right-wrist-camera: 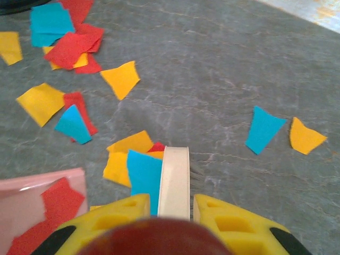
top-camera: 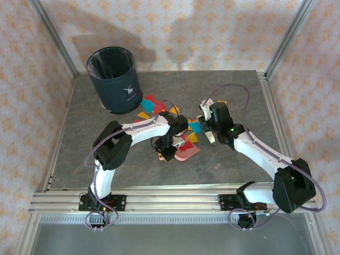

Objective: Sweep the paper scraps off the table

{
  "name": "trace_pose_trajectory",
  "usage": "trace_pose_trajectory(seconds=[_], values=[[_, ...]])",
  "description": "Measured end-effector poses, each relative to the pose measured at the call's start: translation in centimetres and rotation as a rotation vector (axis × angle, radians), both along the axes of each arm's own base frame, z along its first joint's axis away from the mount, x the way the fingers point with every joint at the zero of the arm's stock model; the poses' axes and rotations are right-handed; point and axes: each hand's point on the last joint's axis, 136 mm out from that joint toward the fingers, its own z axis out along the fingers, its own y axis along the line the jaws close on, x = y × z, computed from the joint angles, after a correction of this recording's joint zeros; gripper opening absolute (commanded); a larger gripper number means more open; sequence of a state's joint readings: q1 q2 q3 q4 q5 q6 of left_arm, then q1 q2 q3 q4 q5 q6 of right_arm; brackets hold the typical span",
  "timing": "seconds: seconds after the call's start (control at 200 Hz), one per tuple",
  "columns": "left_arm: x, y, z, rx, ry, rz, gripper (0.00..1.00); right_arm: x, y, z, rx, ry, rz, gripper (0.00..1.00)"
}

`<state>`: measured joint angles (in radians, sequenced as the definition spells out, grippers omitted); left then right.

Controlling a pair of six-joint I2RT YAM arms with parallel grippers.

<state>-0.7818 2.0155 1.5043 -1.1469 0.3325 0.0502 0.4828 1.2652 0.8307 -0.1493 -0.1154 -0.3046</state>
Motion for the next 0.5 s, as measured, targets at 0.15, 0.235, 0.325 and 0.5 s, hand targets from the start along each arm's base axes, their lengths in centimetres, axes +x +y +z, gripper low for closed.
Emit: trace_pose_trajectory(seconds=[0.15, 0.235, 0.325, 0.5], values=[[0.4, -0.2, 0.0, -0.009, -0.01, 0.008, 0.0, -1.7, 1.1, 0.1, 0.009, 0.031, 0.073, 0.0], [0.6, -0.3, 0.0, -0.014, -0.016, 0.014, 0.0, -2.6, 1.6, 0.1, 0.021, 0.051, 0.107, 0.0], [0.6, -0.4, 0.0, -0.013, -0.017, 0.021, 0.0, -3.4, 2.0, 0.1, 0.032, 0.072, 0.131, 0.0], [0.7, -0.4, 0.0, -0.014, -0.02, 0.029, 0.0, -4.9, 2.2, 0.6, 0.06, 0.101, 0.17, 0.0]])
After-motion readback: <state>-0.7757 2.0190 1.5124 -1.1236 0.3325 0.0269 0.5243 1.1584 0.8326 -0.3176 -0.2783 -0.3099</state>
